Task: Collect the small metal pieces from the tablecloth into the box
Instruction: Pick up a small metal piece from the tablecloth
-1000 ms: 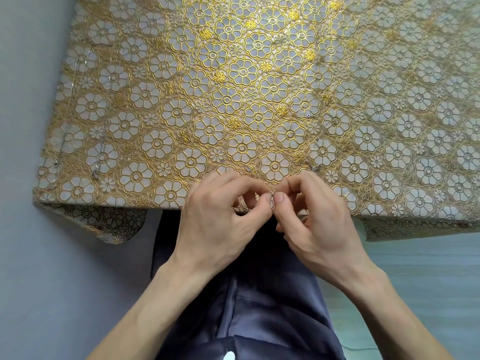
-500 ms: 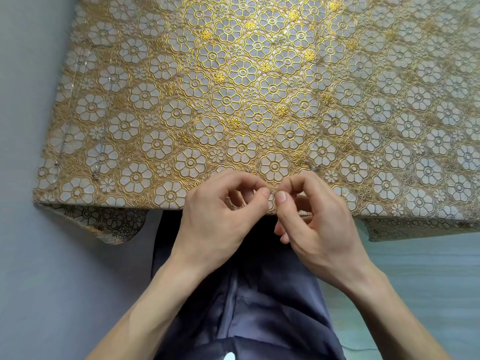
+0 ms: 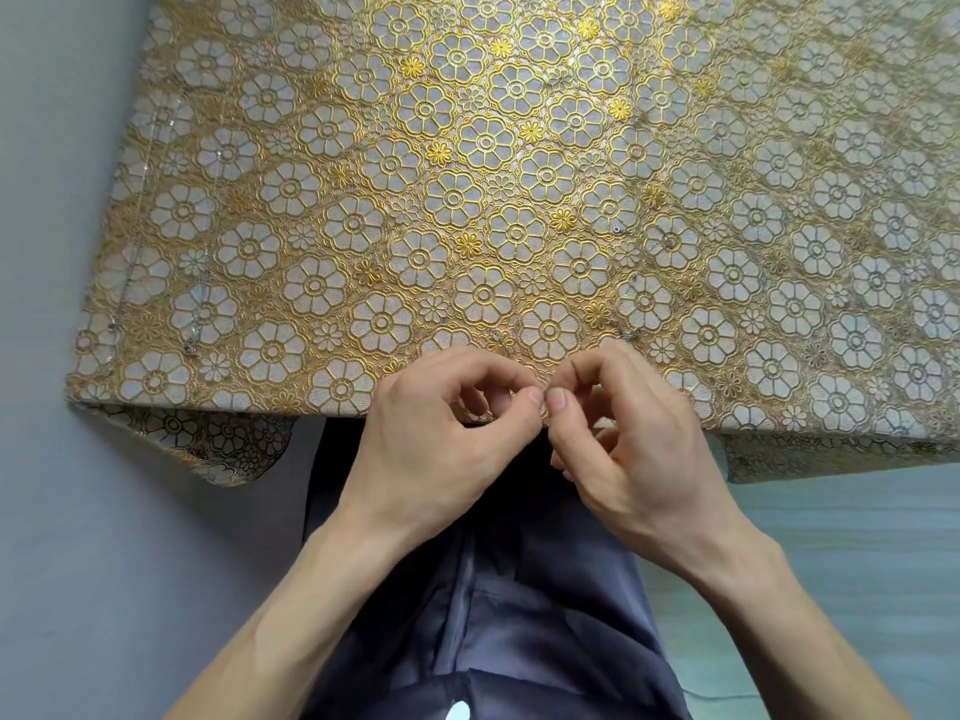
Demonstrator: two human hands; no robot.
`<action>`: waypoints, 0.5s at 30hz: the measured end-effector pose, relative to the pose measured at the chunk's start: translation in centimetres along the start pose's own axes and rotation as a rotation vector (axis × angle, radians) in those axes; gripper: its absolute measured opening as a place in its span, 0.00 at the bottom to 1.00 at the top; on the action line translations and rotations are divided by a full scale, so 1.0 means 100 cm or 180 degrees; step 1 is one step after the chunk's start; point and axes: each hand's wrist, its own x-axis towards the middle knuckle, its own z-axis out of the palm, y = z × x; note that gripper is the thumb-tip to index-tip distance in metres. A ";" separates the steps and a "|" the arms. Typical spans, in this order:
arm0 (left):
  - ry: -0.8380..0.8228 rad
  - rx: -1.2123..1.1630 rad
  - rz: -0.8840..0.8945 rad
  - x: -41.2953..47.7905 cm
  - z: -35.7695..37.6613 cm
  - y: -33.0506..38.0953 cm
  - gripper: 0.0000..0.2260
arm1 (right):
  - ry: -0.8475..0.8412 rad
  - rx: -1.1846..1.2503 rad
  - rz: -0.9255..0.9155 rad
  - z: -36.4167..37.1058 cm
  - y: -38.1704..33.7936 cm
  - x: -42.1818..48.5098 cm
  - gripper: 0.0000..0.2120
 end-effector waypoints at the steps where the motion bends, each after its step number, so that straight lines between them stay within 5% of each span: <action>1: -0.0012 -0.0012 -0.0005 0.000 0.000 0.000 0.09 | -0.0005 -0.0016 -0.0004 0.000 0.000 0.000 0.06; 15: -0.0191 -0.0076 -0.0136 0.003 -0.003 0.003 0.04 | -0.0063 -0.0083 -0.0025 -0.004 0.001 0.000 0.07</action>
